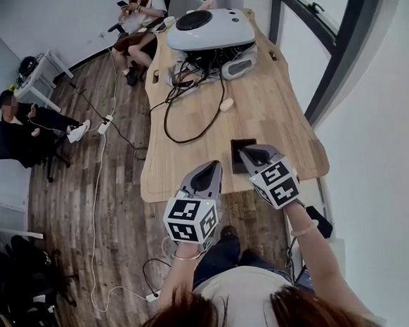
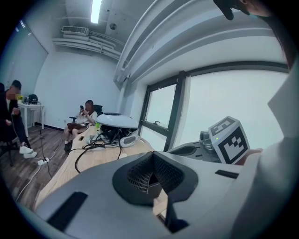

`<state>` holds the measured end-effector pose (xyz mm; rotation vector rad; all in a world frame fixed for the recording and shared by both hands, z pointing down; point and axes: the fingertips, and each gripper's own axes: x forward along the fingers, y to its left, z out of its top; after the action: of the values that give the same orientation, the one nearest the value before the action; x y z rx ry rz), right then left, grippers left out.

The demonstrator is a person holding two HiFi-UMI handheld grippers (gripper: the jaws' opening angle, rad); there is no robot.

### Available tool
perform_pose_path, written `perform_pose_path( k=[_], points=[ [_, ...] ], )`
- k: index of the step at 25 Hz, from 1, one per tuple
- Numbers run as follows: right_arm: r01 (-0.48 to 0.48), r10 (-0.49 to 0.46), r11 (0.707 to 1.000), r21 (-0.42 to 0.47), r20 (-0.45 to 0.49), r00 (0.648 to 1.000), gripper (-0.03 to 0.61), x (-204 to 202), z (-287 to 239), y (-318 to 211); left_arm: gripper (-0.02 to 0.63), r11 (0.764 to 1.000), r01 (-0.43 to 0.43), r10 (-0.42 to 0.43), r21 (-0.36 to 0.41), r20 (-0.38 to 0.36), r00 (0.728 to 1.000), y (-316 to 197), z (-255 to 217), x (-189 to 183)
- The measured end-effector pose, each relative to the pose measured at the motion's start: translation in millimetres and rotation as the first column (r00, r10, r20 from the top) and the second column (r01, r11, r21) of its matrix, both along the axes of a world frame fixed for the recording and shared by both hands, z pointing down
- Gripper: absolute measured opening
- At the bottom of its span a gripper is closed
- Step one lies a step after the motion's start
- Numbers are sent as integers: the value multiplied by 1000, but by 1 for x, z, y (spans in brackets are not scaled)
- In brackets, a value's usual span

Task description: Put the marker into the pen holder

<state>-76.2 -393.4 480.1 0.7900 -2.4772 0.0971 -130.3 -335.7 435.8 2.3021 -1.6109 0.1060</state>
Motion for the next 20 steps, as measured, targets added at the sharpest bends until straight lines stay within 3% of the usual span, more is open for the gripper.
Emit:
perform_pose_path(
  k=[12,20],
  points=[
    [-60,46,995,85,155,987,29,40,-49,59,17,998,37,-38,42,15,999,53,-22,25],
    [-68,43,990,124,194,980,29,68,-68,100,17,995,65,-68,78,29,997,91,-39,49]
  ],
)
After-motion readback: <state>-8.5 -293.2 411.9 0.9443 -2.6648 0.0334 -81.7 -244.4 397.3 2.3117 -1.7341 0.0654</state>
